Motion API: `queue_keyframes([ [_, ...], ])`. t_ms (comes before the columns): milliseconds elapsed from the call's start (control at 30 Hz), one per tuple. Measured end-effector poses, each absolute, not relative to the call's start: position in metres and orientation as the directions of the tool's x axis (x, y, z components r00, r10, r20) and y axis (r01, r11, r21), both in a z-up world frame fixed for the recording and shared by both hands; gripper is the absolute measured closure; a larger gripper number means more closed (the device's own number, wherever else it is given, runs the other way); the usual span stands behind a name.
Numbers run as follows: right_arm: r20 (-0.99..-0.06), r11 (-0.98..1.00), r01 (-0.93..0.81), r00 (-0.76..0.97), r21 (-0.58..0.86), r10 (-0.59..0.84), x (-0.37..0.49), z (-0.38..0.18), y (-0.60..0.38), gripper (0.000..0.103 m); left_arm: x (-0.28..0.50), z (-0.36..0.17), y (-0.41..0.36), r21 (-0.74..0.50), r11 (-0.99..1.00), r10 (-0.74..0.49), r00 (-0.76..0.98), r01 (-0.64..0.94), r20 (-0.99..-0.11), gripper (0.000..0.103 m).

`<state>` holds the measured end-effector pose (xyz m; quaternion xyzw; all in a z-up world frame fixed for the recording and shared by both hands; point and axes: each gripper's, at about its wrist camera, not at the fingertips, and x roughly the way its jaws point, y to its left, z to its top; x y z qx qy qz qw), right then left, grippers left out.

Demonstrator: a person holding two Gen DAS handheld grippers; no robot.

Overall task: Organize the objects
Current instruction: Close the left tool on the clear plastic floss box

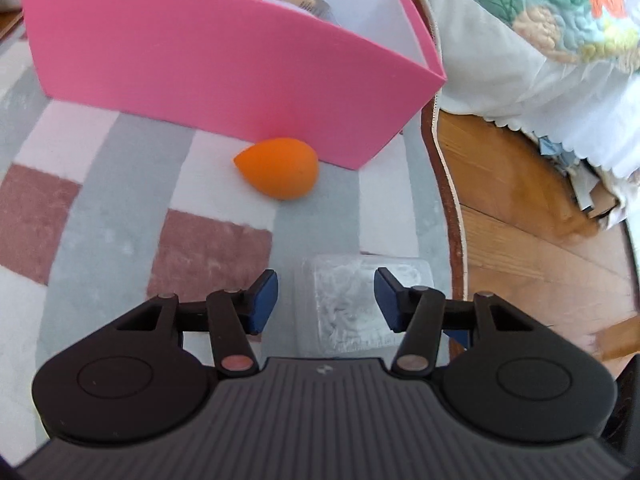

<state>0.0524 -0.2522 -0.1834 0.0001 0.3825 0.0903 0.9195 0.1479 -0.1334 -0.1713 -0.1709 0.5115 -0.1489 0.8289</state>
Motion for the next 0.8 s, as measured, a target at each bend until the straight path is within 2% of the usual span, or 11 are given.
queue_keyframes([
  [133,-0.702,0.982,-0.186,0.696,0.029,0.153,0.052,-0.186,-0.248,0.010,0.146,-0.175,-0.132,-0.487,0.870,-0.475,0.408,0.081,-0.780,0.057],
  [200,-0.706,0.981,-0.186,0.686,0.063,0.175,0.057,-0.185,-0.250,0.009,0.145,-0.176,-0.135,-0.488,0.869,-0.477,0.413,0.086,-0.776,0.057],
  [500,-0.713,0.972,-0.229,0.674,0.043,0.190,0.067,-0.185,-0.245,0.009,0.147,-0.182,-0.135,-0.508,0.860,-0.481,0.428,0.058,-0.765,0.053],
  [667,-0.717,0.979,-0.203,0.680,0.020,0.156,0.060,-0.177,-0.242,0.019,0.145,-0.183,-0.127,-0.530,0.846,-0.506,0.396,0.056,-0.766,0.057],
  [800,-0.722,0.983,-0.182,0.678,0.013,0.135,0.052,-0.175,-0.236,0.024,0.138,-0.178,-0.127,-0.501,0.861,-0.491,0.392,0.084,-0.778,0.058],
])
